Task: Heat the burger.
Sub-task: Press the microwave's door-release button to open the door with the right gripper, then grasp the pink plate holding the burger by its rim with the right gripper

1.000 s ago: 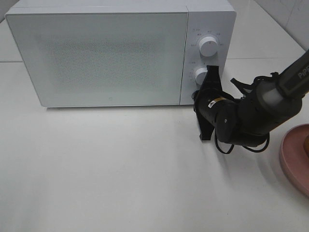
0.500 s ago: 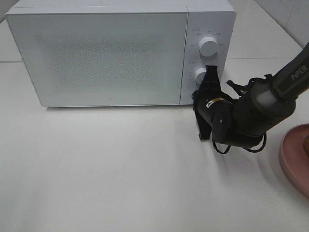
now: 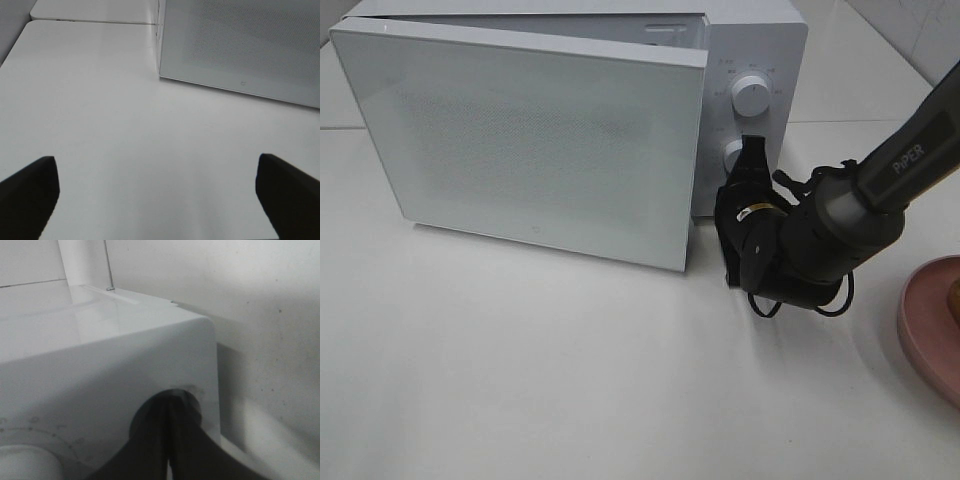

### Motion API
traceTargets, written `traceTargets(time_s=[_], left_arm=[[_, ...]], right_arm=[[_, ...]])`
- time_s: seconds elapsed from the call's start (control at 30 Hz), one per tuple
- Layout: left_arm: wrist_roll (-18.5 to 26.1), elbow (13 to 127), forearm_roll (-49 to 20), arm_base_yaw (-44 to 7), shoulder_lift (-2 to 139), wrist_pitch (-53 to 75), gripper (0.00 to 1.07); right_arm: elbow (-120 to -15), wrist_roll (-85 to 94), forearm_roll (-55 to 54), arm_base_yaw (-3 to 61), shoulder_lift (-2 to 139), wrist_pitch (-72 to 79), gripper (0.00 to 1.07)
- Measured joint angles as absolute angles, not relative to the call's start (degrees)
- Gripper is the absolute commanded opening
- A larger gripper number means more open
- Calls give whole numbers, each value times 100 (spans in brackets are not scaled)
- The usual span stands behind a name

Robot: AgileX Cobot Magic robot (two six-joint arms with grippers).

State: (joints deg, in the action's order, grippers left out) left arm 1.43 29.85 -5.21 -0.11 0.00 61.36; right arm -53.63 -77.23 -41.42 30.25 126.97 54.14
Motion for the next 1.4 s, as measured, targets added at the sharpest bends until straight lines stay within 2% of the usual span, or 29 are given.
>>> traceTargets(time_s=[0.8, 1.4], left_arm=[[143, 2985, -521, -11, 11, 6136, 100], [143, 2985, -521, -11, 11, 6136, 100]], right_arm=[[-5374, -7649, -4269, 3083, 12657, 5329, 0], [-4607, -7414, -3312, 2911, 11769, 4435, 0]])
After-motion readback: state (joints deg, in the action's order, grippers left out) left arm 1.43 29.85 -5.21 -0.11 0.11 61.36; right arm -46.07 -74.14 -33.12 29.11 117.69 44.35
